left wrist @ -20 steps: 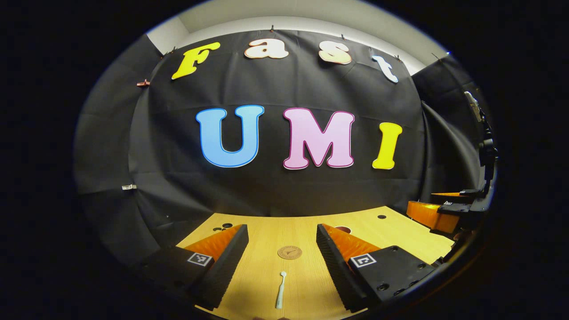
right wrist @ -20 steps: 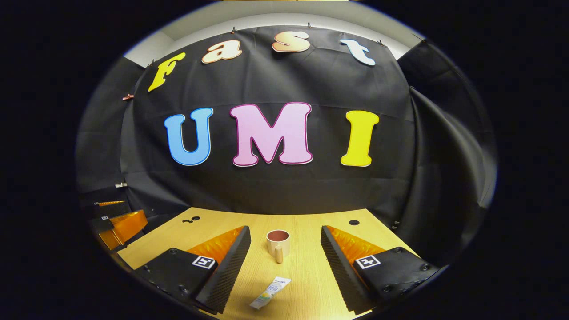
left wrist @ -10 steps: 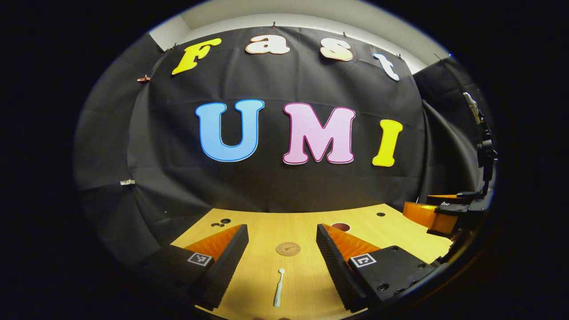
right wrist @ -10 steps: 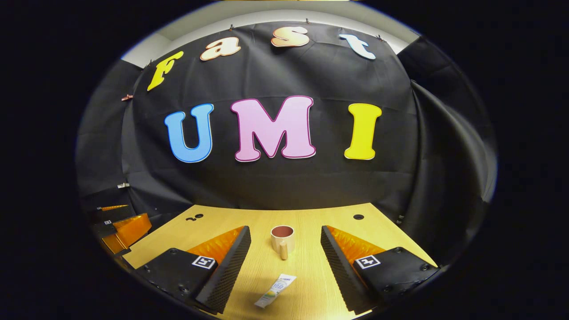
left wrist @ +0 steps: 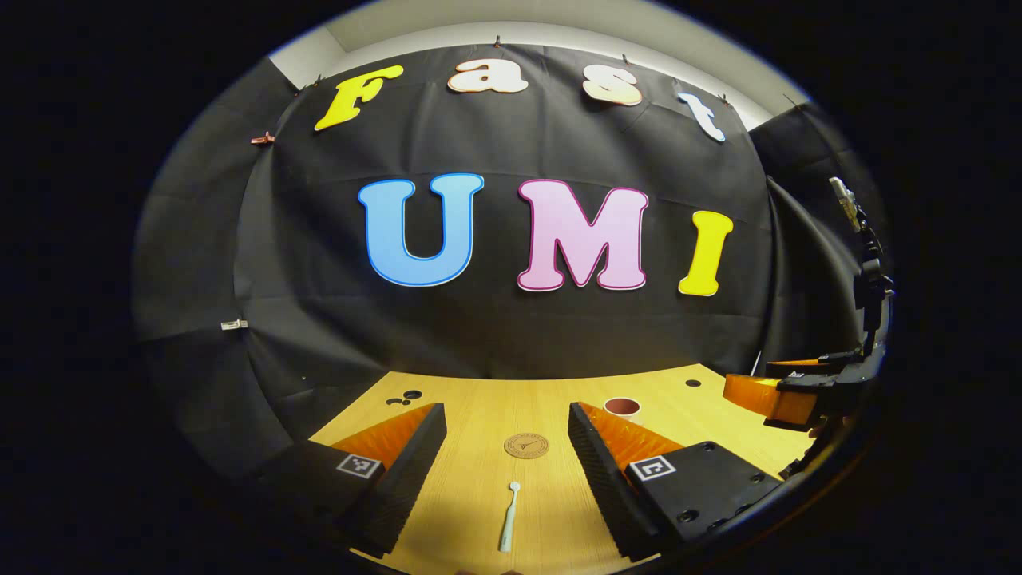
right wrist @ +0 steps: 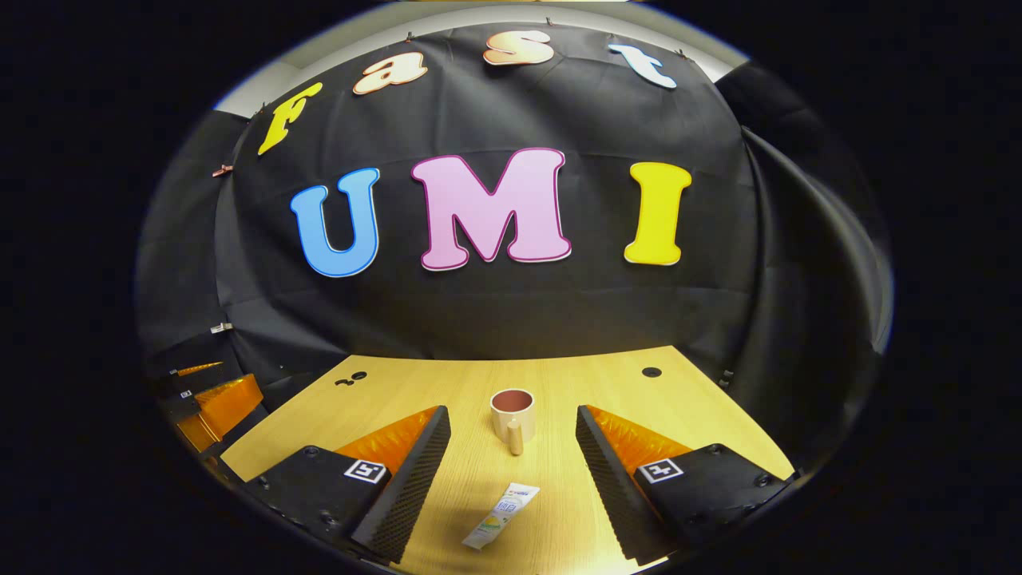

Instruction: Put the toothbrush and toothpaste on the desktop into the cup, then pick up the cup and place it on the coaster on the desktop.

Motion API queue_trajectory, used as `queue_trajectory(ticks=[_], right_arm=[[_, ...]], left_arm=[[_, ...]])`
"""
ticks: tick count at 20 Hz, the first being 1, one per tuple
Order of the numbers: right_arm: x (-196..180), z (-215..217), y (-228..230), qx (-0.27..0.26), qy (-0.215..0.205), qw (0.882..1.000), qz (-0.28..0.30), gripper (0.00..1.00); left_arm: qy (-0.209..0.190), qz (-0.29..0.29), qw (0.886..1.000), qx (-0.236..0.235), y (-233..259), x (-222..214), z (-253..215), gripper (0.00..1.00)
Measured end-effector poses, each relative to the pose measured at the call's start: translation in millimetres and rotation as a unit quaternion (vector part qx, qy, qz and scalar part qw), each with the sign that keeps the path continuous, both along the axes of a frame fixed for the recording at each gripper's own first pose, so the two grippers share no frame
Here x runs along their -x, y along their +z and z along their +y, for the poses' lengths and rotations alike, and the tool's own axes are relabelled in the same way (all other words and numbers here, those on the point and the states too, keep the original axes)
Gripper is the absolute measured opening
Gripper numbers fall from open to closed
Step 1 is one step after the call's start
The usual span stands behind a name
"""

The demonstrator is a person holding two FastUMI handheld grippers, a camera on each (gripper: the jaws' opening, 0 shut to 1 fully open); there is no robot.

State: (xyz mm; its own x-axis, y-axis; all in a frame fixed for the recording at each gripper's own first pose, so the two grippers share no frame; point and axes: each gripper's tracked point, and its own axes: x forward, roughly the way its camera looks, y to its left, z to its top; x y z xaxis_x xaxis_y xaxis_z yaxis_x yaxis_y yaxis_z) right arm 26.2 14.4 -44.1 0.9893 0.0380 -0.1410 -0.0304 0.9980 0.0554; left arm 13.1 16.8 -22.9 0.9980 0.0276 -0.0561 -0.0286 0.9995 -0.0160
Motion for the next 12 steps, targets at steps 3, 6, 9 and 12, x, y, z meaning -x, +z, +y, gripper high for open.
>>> queue_trajectory(ticks=[3, 6, 9, 12], right_arm=[[-9, 4, -11, -0.003, 0.005, 1.000, 0.018, 0.97], [-16, 10, -30, -0.002, 0.014, 0.999, 0.047, 0.96], [-27, 16, -49, 0.004, 0.023, 0.997, 0.077, 0.96], [-34, 23, -71, -0.005, 0.036, 0.993, 0.117, 0.96]], left_arm=[[0.010, 0.013, 1.000, -0.002, -11, -2, 6, 0.97], [0.020, 0.027, 0.999, 0.000, -20, -2, 12, 0.97], [0.033, 0.038, 0.999, -0.001, -30, -3, 19, 0.97], [0.048, 0.053, 0.997, 0.000, -39, -7, 26, 0.97]])
